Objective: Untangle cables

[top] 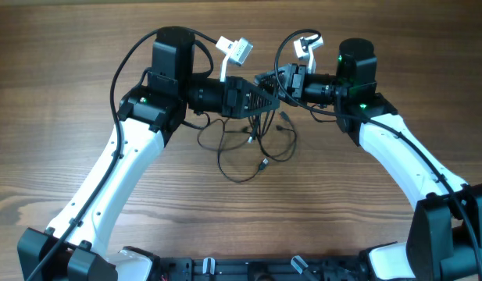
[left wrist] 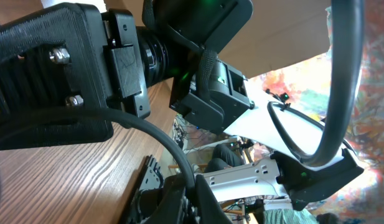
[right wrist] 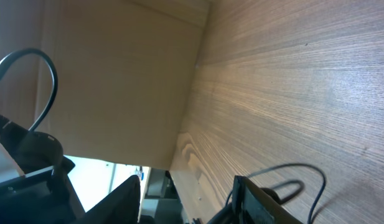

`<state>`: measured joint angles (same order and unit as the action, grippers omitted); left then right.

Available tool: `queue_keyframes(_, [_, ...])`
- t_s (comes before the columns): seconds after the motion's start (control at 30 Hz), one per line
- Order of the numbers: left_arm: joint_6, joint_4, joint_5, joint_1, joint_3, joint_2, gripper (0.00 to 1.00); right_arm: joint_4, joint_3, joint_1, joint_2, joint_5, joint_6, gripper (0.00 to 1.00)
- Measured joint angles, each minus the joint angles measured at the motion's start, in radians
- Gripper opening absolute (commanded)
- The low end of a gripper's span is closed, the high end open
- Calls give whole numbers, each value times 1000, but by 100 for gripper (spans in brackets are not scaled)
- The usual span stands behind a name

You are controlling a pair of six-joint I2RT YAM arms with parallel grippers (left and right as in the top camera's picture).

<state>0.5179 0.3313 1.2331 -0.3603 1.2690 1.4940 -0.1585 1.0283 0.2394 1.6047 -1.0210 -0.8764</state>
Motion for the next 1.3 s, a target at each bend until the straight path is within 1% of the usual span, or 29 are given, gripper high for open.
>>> queue_keyframes(0.07, [0,0,0,0,0,0,4,0,0,0,0,0,-6,49])
queue_keyframes(0.1, [0,0,0,0,0,0,4,0,0,0,0,0,-10,47])
queue_keyframes(0.13, [0,0,0,0,0,0,4,0,0,0,0,-1,-11,41])
queue_keyframes(0.2, [0,0,0,0,0,0,4,29,1,0,0,-8,-16,32])
queue_keyframes(0.27, [0,-7,-4,0,0,0,4,138,1,0,0,-11,0,31])
queue_keyframes(0.3, [0,-15,-5,2,0,0,4,207,5,-1,0,-8,20,30])
queue_keyframes(0.37, [0,-40,-4,10,0,0,4,342,5,-1,0,9,72,15])
queue_keyframes(0.4, [0,-43,-5,15,0,0,4,378,5,-1,0,19,95,5])
queue_keyframes(0.57, [-4,-15,-5,23,0,0,4,431,5,-1,0,83,161,4])
queue_keyframes(0.6, [-15,20,-5,27,1,0,4,453,5,-1,0,119,165,4])
queue_keyframes(0.67, [-77,180,-37,53,4,0,4,542,5,-1,0,246,162,4])
queue_keyframes(0.7, [-112,267,-84,71,6,0,4,594,5,-1,0,323,151,4])
queue_keyframes(0.77, [-169,426,-240,101,9,-2,4,674,4,-9,0,462,124,4])
queue_keyframes(0.8, [-188,524,-378,113,9,-2,4,695,4,-17,0,501,113,4])
queue_keyframes(0.87, [-208,637,-638,128,5,-2,4,713,4,-39,0,566,80,4])
queue_keyframes(0.93, [-217,672,-813,134,5,-2,4,711,4,-54,0,590,47,5])
queue_keyframes(0.97, [-222,676,-910,134,5,-2,4,675,3,-59,0,594,31,4])
queue_keyframes(1.03, [-225,671,-981,134,5,-2,4,616,1,-60,0,575,18,4])
queue_keyframes(1.1, [-229,654,-1021,134,5,-2,6,480,-2,-60,0,493,16,4])
queue_keyframes(1.13, [-229,641,-1051,134,5,-2,17,397,-4,-60,0,441,14,4])
queue_keyframes(1.2, [-226,639,-1069,134,5,-2,61,269,-6,-60,0,342,14,4])
queue_keyframes(1.23, [-233,641,-1075,134,5,-2,76,213,-7,-60,1,294,22,4])
queue_keyframes(1.27, [-234,645,-1080,134,5,-2,86,160,-7,-60,1,235,36,4])
queue_keyframes(1.3, [-232,653,-1083,134,5,-2,89,107,-6,-60,1,164,55,4])
